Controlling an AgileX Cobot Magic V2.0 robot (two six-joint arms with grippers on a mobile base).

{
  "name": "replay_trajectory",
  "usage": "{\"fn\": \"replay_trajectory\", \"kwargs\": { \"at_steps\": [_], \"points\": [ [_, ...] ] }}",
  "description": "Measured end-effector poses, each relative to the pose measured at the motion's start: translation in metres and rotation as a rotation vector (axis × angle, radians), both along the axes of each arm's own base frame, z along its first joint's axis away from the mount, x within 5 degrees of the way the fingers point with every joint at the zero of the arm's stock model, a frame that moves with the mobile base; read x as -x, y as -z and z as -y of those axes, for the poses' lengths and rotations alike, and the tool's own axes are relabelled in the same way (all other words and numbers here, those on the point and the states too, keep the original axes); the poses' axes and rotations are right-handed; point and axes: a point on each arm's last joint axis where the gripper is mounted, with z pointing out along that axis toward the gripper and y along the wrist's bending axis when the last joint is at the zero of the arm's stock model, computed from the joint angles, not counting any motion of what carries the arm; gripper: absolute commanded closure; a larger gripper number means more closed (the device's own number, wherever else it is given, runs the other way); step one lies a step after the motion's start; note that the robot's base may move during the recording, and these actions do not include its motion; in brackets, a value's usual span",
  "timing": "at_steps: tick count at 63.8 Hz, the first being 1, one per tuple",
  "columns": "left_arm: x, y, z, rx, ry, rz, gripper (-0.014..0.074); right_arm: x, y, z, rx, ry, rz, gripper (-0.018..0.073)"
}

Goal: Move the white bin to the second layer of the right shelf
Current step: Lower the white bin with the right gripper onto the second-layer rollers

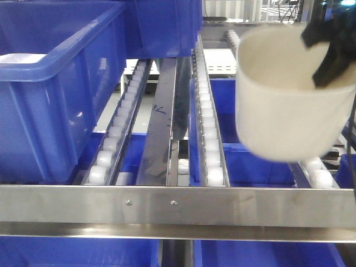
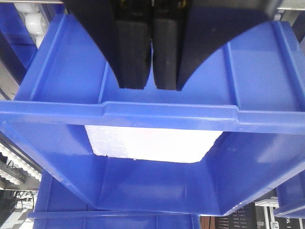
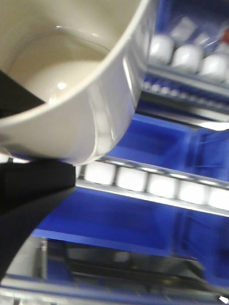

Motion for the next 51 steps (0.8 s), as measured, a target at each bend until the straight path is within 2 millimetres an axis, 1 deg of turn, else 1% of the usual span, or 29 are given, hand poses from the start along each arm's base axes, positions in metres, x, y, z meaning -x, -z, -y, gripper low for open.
{"fn": "replay_trajectory", "kwargs": {
  "at_steps": [8,25,32,51],
  "points": [
    [0.000,0.000,0.000,0.000,0.000,0.000,0.0512,-0.008,0.013,-0.001,0.005,0.001,-0.023,0.0503],
    [0.000,0.000,0.000,0.000,0.000,0.000,0.0512,-0.020,0.031,-0.008,0.010,-0.012,-0.042,0.0503],
    [0.000,0.000,0.000,0.000,0.000,0.000,0.0512,-0.025,0.032,-0.014,0.010,-0.025,-0.039,0.0503],
    [0.000,0.000,0.000,0.000,0.000,0.000,0.0512,-0.031,0.044,-0.015,0.015,-0.024,-0.069,0.0503]
  ]
}}
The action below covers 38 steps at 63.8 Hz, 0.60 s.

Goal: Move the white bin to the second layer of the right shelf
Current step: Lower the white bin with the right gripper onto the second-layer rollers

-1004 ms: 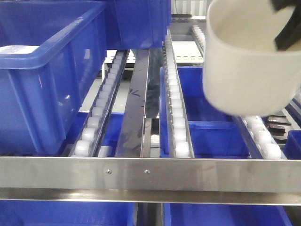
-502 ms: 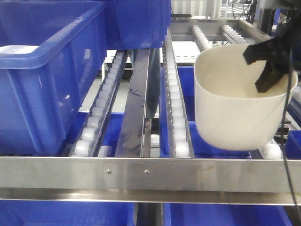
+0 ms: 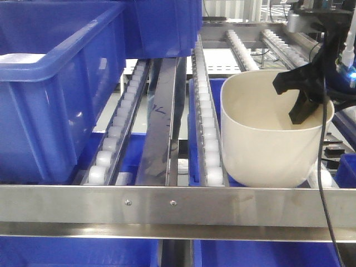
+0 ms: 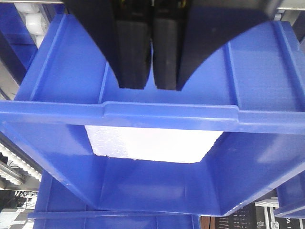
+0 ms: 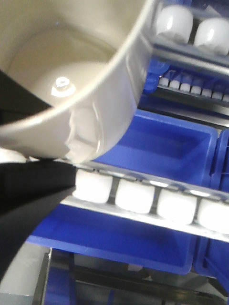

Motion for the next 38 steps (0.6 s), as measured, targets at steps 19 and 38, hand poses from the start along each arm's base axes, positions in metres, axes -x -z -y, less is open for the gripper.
{"fn": "replay_trajectory", "kwargs": {
  "at_steps": [19,38],
  "points": [
    [0.000,0.000,0.000,0.000,0.000,0.000,0.0512,-0.008,0.011,0.000,0.014,-0.001,-0.014,0.0503],
    [0.000,0.000,0.000,0.000,0.000,0.000,0.0512,-0.010,0.011,0.000,0.011,-0.001,-0.002,0.0482]
  ]
}}
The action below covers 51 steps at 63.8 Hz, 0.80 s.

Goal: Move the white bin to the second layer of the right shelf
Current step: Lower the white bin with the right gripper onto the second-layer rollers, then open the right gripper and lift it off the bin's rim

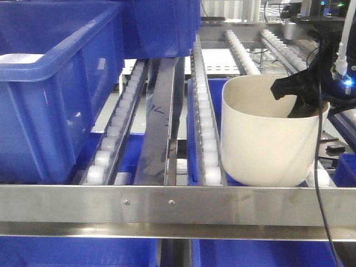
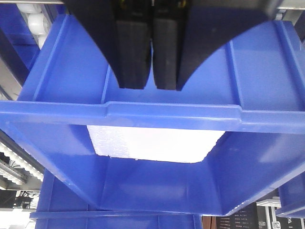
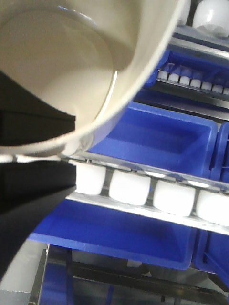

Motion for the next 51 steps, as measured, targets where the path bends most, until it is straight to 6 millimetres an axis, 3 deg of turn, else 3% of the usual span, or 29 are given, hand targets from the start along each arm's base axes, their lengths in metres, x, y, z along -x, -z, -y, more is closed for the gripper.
{"fn": "replay_trajectory", "kwargs": {
  "at_steps": [13,18,51],
  "points": [
    [0.000,0.000,0.000,0.000,0.000,0.000,0.0512,0.000,0.000,0.000,-0.001,0.000,0.005,0.0249],
    [0.000,0.000,0.000,0.000,0.000,0.000,0.0512,0.000,0.000,0.000,-0.007,0.004,0.006,0.0202],
    [0.000,0.000,0.000,0.000,0.000,0.000,0.0512,0.010,-0.029,0.000,-0.029,0.003,0.078,0.0195]
  ]
}}
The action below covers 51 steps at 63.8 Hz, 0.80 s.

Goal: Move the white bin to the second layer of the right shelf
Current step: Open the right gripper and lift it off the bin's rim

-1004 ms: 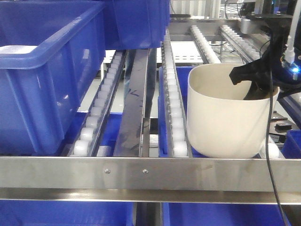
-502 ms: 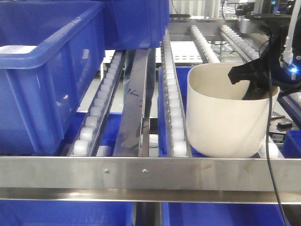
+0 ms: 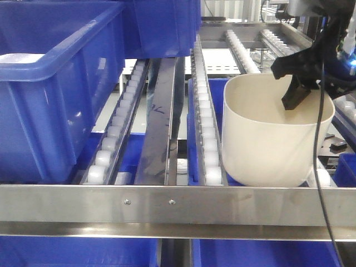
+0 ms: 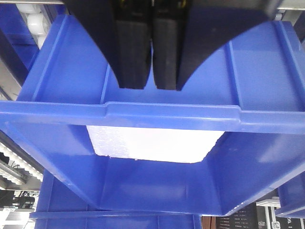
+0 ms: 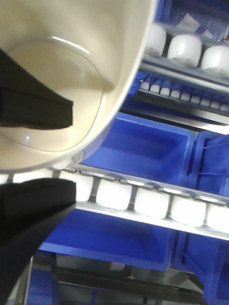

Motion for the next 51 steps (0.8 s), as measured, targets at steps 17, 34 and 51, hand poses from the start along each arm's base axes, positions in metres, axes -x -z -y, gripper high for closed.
{"fn": "replay_trajectory", "kwargs": {
  "at_steps": [17,34,51],
  "points": [
    [0.000,0.000,0.000,0.000,0.000,0.000,0.0512,0.007,-0.013,0.001,-0.004,-0.001,0.017,0.0195],
    [0.000,0.000,0.000,0.000,0.000,0.000,0.0512,0.020,-0.040,0.004,-0.021,-0.002,0.092,0.0197],
    [0.000,0.000,0.000,0.000,0.000,0.000,0.0512,0.049,-0.071,0.010,-0.040,-0.003,0.169,0.0246]
  ]
}}
